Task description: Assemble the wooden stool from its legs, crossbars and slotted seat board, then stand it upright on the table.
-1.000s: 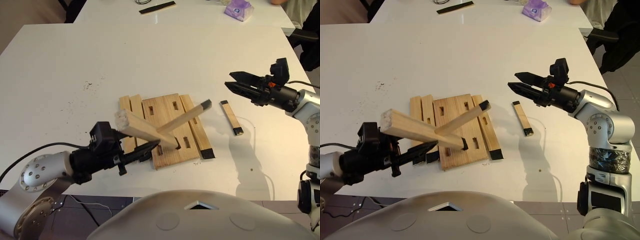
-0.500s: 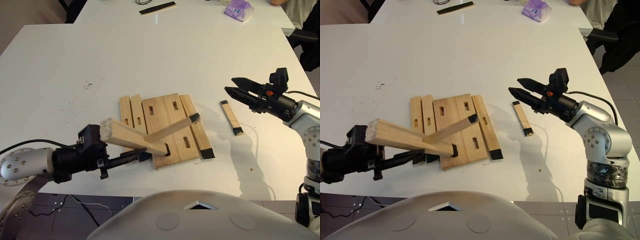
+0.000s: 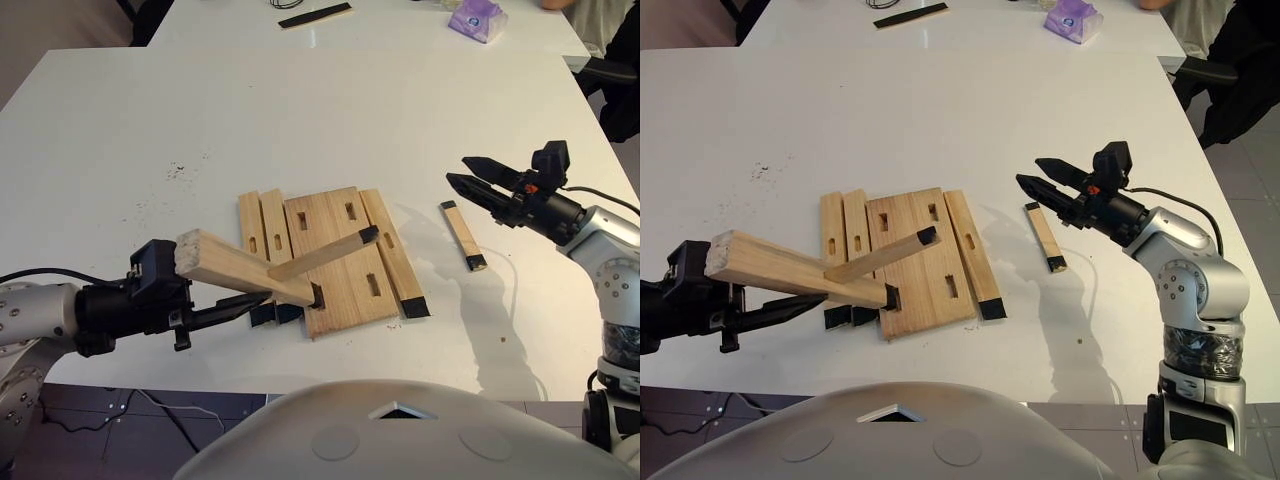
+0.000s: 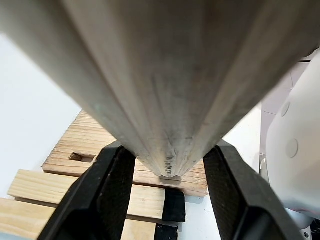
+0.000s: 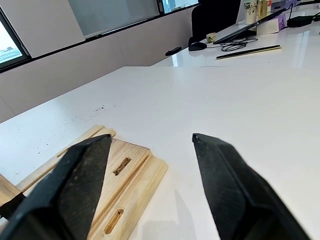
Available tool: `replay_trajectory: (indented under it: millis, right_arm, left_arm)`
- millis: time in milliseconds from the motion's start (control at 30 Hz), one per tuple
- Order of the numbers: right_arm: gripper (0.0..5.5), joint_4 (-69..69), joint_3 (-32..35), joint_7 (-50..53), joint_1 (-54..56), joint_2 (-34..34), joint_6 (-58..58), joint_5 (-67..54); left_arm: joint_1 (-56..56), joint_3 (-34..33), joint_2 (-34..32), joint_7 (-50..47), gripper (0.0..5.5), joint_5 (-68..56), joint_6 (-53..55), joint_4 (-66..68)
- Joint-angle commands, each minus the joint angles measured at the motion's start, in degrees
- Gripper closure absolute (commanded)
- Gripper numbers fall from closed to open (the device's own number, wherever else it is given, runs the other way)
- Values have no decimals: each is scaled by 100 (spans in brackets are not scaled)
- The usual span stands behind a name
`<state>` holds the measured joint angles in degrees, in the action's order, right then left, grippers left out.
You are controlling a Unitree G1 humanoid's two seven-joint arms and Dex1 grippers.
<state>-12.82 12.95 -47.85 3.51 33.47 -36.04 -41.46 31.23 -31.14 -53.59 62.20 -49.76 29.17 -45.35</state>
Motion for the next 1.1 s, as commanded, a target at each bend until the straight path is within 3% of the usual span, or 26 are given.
replay_trajectory:
  millis: [33, 367, 700, 1100]
  right_arm:
    - [252, -48, -37, 56, -6, -36, 49, 43]
    - [252, -51, -153, 143, 133, -130, 30, 43]
    - [252, -258, -127, 46, -127, 27, 50, 70]
    - [252, -427, -306, 127, -212, -81, -56, 15]
  left_arm:
    - [-115, 165, -46, -24, 346, 81, 77, 13]
    - [-91, 650, -20, -136, 346, 680, -68, 123]
    - [-152, 1886, -443, -303, 346, 2466, -903, 365]
    - [-1599, 2292, -1009, -235, 346, 1627, -77, 915]
